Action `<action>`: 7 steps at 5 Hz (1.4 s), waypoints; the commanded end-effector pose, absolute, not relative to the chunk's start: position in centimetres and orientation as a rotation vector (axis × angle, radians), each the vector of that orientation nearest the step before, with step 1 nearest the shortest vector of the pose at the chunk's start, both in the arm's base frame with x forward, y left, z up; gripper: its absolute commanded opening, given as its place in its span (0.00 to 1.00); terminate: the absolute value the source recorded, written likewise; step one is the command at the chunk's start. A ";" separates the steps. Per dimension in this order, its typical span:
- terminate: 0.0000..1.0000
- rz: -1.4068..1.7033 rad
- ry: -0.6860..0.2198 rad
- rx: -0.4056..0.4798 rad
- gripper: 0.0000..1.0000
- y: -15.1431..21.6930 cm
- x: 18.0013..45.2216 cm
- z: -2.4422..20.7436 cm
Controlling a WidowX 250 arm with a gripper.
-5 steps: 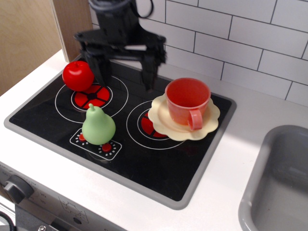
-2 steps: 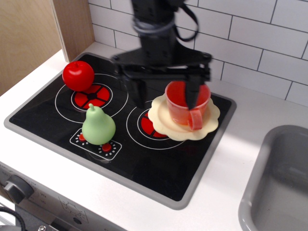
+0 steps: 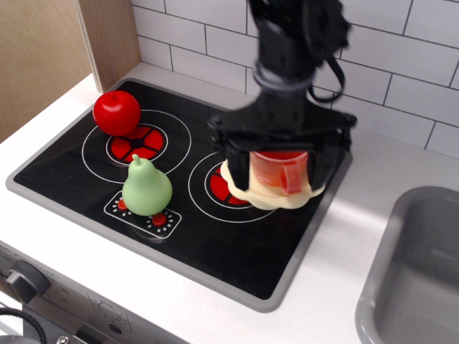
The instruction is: Take cup off plate
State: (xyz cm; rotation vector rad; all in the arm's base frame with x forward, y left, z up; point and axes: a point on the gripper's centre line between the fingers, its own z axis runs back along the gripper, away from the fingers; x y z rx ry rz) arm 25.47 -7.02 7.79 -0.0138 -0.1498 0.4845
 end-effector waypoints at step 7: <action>0.00 0.766 -0.264 -0.009 0.00 -5.5 29.5 9.1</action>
